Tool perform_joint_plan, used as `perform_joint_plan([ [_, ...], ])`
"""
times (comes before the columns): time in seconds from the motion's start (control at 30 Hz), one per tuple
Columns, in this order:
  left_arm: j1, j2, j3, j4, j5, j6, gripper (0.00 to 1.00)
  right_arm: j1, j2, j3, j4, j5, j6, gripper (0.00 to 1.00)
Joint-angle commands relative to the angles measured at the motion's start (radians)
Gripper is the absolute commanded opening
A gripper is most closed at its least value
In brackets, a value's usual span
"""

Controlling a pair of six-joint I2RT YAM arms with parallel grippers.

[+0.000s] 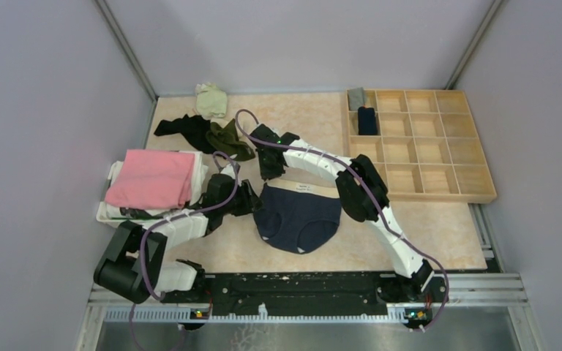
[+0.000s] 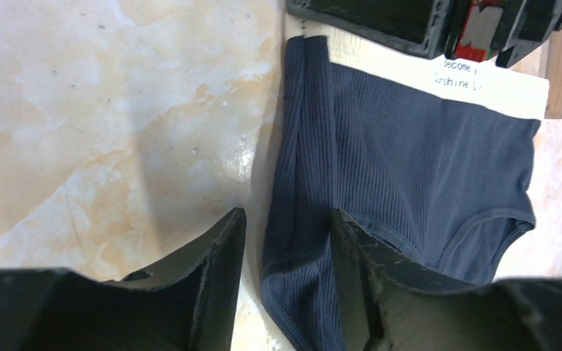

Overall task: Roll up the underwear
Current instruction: Fold the underwear at the center of the board.

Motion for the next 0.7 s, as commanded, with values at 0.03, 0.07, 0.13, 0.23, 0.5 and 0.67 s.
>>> perform_joint_plan([
  [0.03, 0.002, -0.05, -0.017, -0.089, -0.029, -0.001, 0.56, 0.014, 0.019, 0.035, -0.012, 0.033, -0.007, 0.08],
  [0.07, 0.001, -0.055, -0.019, -0.099, -0.028, -0.004, 0.56, 0.013, 0.015, 0.032, -0.005, 0.034, -0.006, 0.05],
  [0.13, 0.0, -0.067, -0.027, -0.107, -0.02, -0.01, 0.56, 0.015, 0.006, 0.021, 0.008, 0.031, -0.005, 0.0],
  [0.23, 0.001, -0.081, -0.046, -0.114, -0.016, -0.015, 0.55, 0.013, 0.001, 0.02, 0.015, 0.027, -0.005, 0.0],
  [0.5, 0.001, -0.079, -0.061, -0.095, -0.038, -0.02, 0.49, 0.013, -0.002, 0.011, 0.023, 0.01, -0.009, 0.0],
  [0.67, 0.0, -0.076, -0.05, -0.062, -0.042, -0.017, 0.42, 0.013, -0.014, -0.013, 0.035, 0.007, -0.011, 0.0],
])
